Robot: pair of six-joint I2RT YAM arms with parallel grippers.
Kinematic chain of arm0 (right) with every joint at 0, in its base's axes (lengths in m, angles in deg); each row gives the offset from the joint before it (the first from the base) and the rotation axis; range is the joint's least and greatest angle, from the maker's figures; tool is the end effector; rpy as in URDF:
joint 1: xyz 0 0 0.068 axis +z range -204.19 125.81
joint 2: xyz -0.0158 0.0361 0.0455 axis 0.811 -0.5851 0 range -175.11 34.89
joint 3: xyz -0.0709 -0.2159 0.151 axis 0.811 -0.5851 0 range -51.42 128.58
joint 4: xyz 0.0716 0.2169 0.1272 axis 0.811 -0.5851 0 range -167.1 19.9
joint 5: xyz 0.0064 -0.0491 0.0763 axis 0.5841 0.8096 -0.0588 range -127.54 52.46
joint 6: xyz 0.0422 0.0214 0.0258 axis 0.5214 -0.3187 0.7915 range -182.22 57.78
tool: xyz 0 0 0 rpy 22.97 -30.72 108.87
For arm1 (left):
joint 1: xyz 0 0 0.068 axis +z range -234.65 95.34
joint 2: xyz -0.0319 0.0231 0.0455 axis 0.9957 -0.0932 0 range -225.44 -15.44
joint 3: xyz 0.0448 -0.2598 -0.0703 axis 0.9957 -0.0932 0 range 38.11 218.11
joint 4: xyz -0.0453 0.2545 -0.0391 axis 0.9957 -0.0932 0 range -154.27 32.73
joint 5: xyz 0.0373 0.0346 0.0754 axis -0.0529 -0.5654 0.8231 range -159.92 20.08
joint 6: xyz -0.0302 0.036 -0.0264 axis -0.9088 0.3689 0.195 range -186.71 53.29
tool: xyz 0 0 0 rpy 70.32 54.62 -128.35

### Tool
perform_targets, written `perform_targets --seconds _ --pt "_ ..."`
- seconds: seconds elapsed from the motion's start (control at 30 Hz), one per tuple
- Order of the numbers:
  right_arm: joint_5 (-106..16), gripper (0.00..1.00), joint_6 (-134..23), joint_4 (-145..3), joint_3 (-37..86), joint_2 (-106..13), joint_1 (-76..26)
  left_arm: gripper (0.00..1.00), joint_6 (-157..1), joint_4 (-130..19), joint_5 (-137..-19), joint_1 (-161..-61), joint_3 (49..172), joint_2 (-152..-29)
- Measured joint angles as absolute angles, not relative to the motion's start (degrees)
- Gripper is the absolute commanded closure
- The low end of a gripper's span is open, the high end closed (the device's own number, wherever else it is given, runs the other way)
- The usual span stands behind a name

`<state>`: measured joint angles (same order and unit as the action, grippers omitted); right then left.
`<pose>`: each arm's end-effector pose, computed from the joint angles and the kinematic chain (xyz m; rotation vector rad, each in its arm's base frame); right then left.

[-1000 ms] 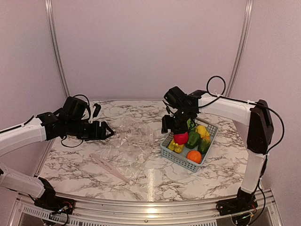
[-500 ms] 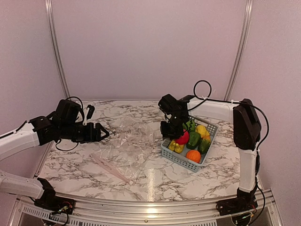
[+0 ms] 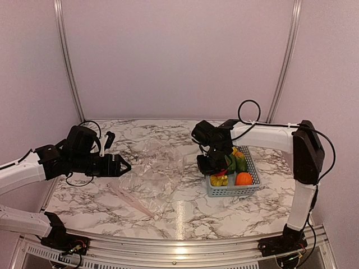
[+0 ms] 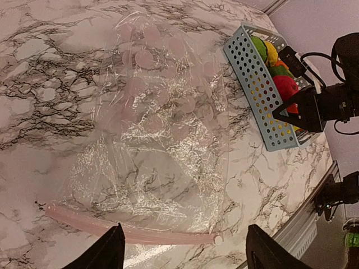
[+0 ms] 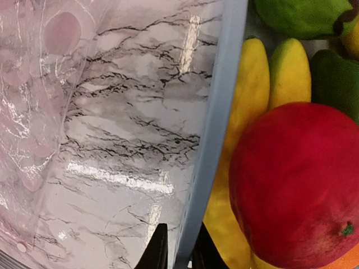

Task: Place the food in the zip-top bag and seal the zipper
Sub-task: Adjust the bin at the center of the board, then pick up the zipper food storage bag at the center of the board.

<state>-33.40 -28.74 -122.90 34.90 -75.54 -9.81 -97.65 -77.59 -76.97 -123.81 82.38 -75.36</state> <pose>0.2770 0.2676 0.2089 -0.2650 2.9038 0.1283 0.1743 -0.1475 0.2694 0.2384 2.3036 -0.7945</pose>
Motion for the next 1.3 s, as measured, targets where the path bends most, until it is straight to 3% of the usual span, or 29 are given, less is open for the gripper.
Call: perform_targets --seconds 0.23,0.37,0.47,0.8,1.3 --pt "-34.4 0.63 -32.2 -121.7 29.3 -69.6 -9.0 0.3 -89.1 -81.8 -76.9 -127.1 83.7 -75.8" --pt "-36.5 0.57 -34.8 -120.7 31.9 -66.6 -8.6 0.3 -82.0 -84.8 -74.8 -128.5 86.1 -76.2" --pt "-38.7 0.55 -35.8 -119.1 33.7 -64.1 -8.2 0.24 -75.3 -86.9 -72.4 -130.0 88.1 -77.8" --pt "-41.6 0.48 -37.9 -115.1 33.0 -55.2 -8.0 0.23 -54.4 -89.7 -62.2 -137.2 87.4 -82.4" --pt "-43.6 0.49 -40.2 -114.9 30.6 -55.0 -8.6 0.3 -37.2 -79.6 -44.3 -144.2 83.0 -97.9"
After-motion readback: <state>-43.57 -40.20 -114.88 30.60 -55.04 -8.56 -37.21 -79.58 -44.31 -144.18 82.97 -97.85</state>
